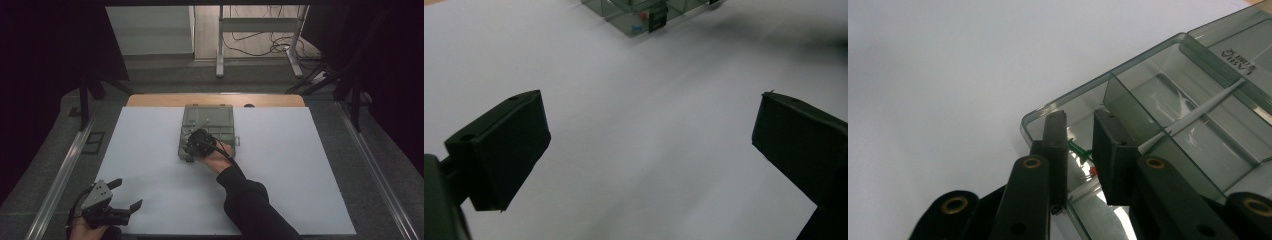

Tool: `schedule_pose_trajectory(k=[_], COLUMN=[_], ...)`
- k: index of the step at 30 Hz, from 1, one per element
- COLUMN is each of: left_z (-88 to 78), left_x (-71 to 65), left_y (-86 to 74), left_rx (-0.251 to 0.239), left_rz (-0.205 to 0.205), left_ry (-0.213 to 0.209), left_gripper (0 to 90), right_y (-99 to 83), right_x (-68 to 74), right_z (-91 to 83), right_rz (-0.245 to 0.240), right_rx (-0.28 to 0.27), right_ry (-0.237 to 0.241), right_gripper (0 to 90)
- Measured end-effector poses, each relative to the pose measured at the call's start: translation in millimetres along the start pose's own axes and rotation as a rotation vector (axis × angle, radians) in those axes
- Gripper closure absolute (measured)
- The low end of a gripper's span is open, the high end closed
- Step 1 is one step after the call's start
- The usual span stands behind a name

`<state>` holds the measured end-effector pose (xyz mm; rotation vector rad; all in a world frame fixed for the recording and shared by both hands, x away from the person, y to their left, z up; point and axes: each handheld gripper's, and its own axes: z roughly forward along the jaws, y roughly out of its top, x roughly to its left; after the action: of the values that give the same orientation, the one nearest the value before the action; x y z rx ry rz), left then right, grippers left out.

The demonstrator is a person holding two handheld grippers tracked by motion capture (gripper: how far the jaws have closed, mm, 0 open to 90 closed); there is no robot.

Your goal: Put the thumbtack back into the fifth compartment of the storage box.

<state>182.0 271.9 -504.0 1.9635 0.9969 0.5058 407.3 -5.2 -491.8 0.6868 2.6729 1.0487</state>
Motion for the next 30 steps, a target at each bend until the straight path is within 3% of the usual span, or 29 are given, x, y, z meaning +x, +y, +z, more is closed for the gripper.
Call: schedule_pose_trajectory(k=[2, 18, 30], left_z=[0.0, 0.1, 0.2], left_x=[0.0, -0.3, -0.3], left_y=[0.0, 0.2, 0.2], left_rx=[0.0, 0.004, 0.003], left_rz=[0.001, 0.005, 0.002], left_ry=[0.0, 0.002, 0.003], left_gripper=[2.3, 2.3, 2.3], right_y=[0.3, -2.6, -13.0], right_x=[0.4, 7.6, 9.3], right_z=[0.5, -15.5, -30.2], right_rz=[0.002, -0.012, -0.013], right_rx=[-0.005, -0.014, -0.02], right_ry=[-0.01, 0.006, 0.015], right_gripper=[68.6, 54.7, 49.2])
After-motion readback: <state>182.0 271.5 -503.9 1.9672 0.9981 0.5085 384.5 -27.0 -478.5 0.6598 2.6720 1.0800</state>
